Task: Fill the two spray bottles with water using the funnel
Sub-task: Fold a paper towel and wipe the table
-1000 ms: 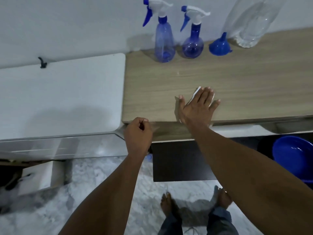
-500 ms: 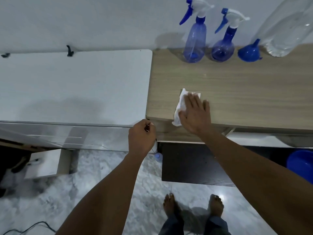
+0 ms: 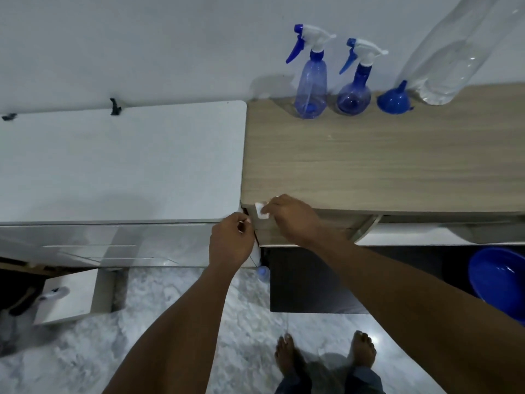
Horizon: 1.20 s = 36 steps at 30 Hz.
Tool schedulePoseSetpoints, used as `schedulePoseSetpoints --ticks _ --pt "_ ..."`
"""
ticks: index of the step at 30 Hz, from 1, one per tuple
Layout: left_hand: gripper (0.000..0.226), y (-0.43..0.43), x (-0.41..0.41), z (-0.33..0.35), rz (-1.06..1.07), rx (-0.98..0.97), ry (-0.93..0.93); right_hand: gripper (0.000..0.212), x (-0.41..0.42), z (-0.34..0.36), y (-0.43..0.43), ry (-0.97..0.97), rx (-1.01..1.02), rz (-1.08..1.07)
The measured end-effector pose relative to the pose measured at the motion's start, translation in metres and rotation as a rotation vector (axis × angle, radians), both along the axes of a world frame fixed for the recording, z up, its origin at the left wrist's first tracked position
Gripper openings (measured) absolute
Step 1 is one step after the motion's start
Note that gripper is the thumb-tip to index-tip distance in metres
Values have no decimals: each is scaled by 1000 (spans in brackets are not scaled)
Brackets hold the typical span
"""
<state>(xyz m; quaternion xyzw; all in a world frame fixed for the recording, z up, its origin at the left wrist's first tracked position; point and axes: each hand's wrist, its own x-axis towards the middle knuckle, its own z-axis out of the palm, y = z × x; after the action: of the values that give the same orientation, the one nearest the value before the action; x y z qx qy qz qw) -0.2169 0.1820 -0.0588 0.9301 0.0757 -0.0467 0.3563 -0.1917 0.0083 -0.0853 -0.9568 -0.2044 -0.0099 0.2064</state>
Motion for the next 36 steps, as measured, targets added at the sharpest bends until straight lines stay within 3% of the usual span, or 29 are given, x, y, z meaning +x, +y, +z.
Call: schedulePoseSetpoints --ticks 2,4,7,10,13,17,22,26,36 --pt "16 -2 1 3 -7 6 1 35 -6 10 -7 172 46 -43" --pt "17 -10 2 8 -27 14 1 30 -10 22 -28 356 233 -176" --pt "15 -32 1 18 -87 -2 -2 23 -15 44 -76 468 481 -371" --pt "15 -65 3 33 -171 -49 -6 19 -26 77 -127 585 510 -569" --pt "16 -109 3 49 -291 -79 -33 28 -45 116 -176 748 417 -614" --pt "16 -177 -6 74 -422 -89 -34 30 -76 147 -242 673 325 -651" --pt "15 -264 -35 101 -585 -89 -39 17 -125 178 -313 546 379 -823" --pt "16 -329 -62 123 -679 -78 -41 16 -166 194 -371 452 274 -888" --pt "24 -474 -136 145 -965 -3 -21 22 -278 199 -481 448 371 -1138"
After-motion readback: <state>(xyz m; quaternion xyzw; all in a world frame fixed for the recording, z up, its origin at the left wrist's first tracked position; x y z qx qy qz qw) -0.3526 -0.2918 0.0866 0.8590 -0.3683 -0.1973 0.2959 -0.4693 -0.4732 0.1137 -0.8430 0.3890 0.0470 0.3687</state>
